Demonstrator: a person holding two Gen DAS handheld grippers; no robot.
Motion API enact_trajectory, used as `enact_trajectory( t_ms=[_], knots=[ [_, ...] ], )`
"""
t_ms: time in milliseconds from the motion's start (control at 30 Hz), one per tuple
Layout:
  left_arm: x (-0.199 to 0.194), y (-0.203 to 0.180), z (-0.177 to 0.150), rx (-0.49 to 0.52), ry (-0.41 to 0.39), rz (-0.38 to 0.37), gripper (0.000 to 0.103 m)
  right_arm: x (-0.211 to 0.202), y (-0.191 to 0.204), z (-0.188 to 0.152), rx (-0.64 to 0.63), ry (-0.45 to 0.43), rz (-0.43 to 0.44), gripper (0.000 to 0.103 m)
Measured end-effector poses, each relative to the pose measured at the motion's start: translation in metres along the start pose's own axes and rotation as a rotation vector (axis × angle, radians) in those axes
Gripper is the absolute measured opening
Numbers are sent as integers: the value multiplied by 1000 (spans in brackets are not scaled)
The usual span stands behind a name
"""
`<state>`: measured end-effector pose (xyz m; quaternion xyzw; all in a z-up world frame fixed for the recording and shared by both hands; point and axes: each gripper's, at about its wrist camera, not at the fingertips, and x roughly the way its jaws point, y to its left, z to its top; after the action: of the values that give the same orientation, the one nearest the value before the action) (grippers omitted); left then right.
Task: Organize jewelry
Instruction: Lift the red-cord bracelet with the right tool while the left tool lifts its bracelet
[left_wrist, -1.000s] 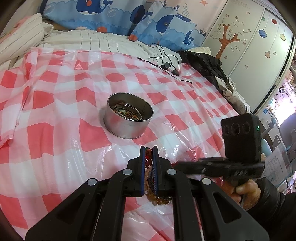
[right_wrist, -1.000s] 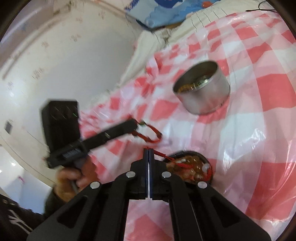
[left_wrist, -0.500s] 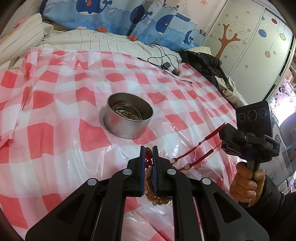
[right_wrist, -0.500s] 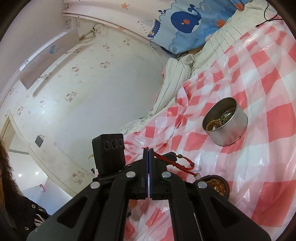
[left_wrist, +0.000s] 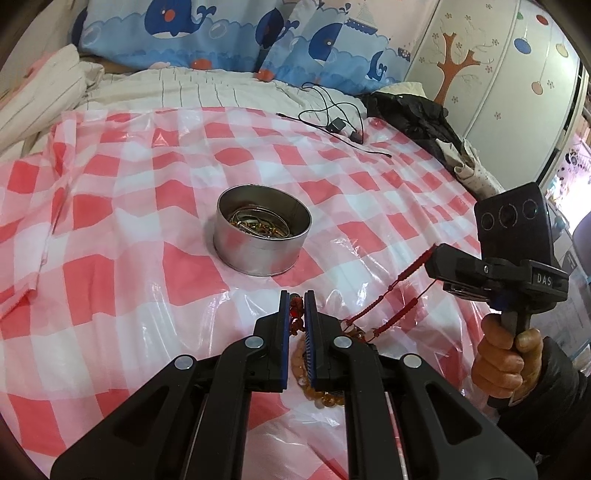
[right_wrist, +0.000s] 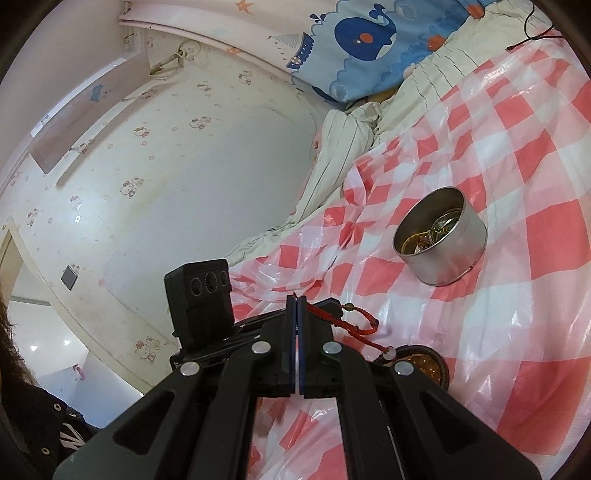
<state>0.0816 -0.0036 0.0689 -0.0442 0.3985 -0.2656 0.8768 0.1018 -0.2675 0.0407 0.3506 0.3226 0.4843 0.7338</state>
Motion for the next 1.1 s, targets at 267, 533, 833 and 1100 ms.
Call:
enact_trajectory(
  t_ms=[267,533,833,1100],
  knots=[
    [-2,-12,3,83,-3,99,7,2,0,6,5,-13,15,1],
    [-5,-20,6,127,-9,142,7,1,5,17,-1,-31,28,1],
    [-6,-12,9,85,-7,107,7,1,7,27,-36,17,-64,2],
    [7,8,2,4,23,47,36,11,0,17,-49,77,-124,2]
  ],
)
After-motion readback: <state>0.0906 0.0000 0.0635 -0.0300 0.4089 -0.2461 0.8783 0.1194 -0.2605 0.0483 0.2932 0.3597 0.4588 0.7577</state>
